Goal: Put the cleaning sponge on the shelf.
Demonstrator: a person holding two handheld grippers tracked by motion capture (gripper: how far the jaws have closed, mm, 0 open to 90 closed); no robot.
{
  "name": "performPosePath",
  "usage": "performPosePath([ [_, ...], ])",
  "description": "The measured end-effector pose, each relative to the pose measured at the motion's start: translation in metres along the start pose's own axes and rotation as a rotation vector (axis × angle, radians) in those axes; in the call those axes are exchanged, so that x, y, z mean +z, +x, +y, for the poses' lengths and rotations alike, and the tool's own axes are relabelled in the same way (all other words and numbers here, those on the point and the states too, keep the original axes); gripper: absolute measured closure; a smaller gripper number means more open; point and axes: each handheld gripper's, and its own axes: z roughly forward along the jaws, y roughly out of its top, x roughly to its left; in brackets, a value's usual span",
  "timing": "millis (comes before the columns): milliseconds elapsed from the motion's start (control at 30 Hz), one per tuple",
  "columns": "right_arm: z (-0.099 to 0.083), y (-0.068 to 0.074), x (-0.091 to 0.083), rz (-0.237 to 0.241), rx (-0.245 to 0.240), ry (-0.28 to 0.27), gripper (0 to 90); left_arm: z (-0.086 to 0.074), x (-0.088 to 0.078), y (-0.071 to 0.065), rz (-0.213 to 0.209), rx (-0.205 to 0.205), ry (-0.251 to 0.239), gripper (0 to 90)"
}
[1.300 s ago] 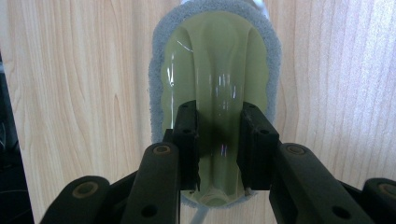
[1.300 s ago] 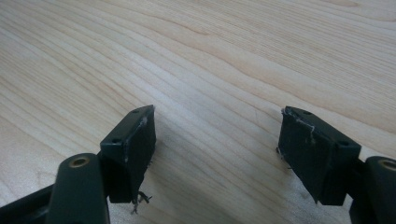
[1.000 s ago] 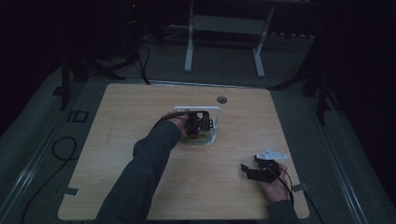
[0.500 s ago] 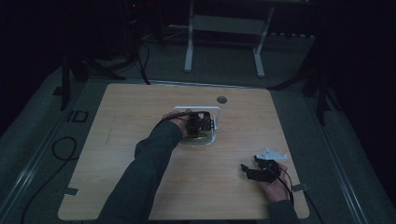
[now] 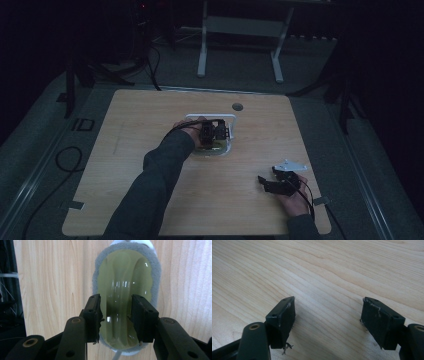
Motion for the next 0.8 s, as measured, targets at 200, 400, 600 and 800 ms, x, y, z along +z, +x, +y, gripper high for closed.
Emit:
performPosePath([
  [200, 0.0, 0.0, 0.0, -0.001, 0.0, 0.0, 27.1, -0.002, -0.012, -0.001, -0.003, -0.018, -0.019, 57.4],
  [400, 0.0, 0.0, 0.0, 0.0, -0.004, -0.001, 27.1, -0.005, -0.028, -0.008, -0.002, -0.017, -0.046, 55.9],
  [600, 0.0, 0.0, 0.0, 0.0, -0.004, -0.001, 27.1, -0.01, -0.042, -0.01, 0.014, -0.056, -0.076, 57.2],
  [800, 0.0, 0.0, 0.0, 0.0, -0.004, -0.001, 27.1, -0.018, -0.059, -0.011, 0.03, -0.09, -0.098, 58.0],
])
